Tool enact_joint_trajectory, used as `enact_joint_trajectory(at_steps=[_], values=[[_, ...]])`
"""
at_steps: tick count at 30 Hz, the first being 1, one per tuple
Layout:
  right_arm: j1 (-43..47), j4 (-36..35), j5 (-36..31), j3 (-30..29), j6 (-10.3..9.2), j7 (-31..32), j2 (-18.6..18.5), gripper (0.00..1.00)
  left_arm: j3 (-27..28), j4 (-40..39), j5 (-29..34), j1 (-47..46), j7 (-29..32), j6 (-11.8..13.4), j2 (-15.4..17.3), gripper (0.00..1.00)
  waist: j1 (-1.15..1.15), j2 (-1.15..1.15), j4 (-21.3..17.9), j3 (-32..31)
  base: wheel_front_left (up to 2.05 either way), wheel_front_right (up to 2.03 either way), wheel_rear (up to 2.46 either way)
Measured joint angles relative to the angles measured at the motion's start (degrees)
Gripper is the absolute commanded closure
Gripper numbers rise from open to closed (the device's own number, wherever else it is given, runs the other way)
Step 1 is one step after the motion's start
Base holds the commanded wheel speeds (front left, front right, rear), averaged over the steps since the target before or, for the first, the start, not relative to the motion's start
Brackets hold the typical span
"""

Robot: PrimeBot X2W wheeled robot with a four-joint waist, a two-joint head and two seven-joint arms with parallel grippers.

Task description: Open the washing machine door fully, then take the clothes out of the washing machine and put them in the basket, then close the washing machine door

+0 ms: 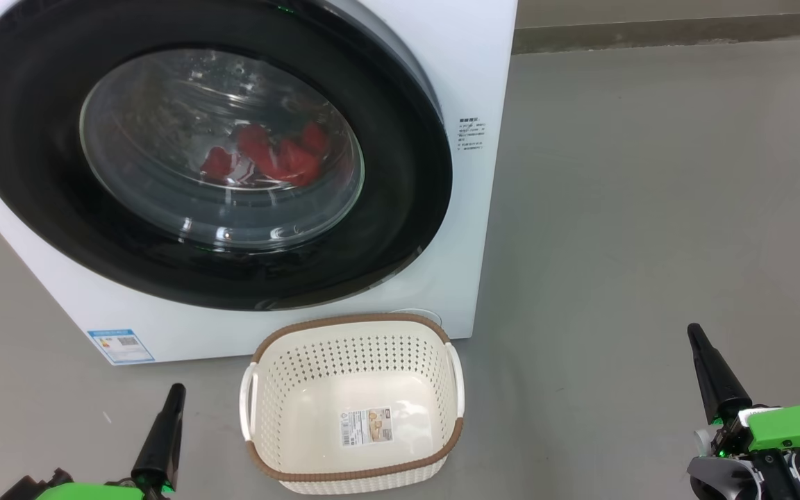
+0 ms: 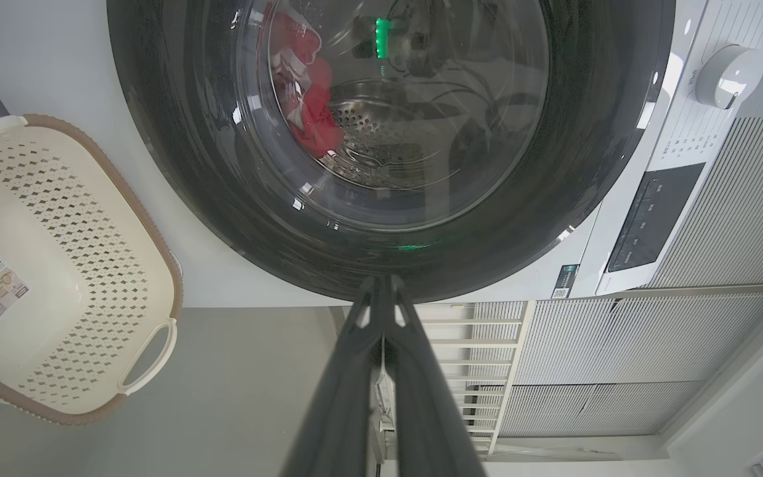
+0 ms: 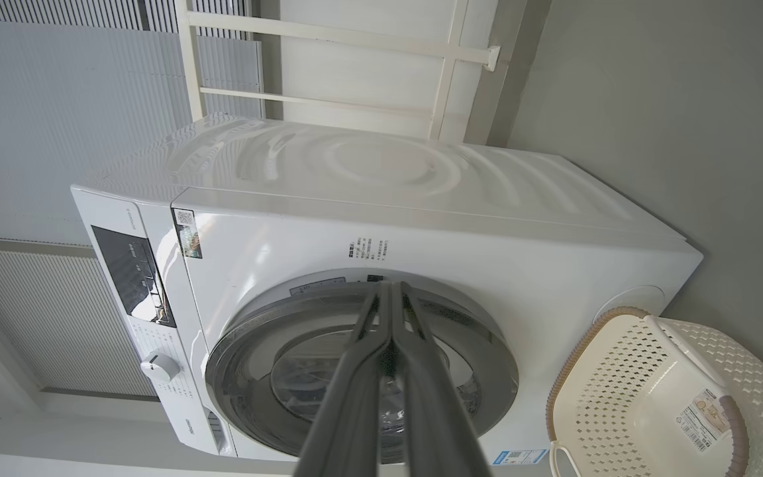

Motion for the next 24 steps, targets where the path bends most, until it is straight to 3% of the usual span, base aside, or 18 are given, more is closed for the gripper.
enact_joint_trajectory(at_steps=[24], values=[[0.0,0.0,0.0,0.0,0.0,0.0,0.0,1.0,0.0,0.0,0.0,0.0,0.0,0.0,0.0,1.0,0.0,0.0,0.0,0.0,0.0,0.0,0.0]])
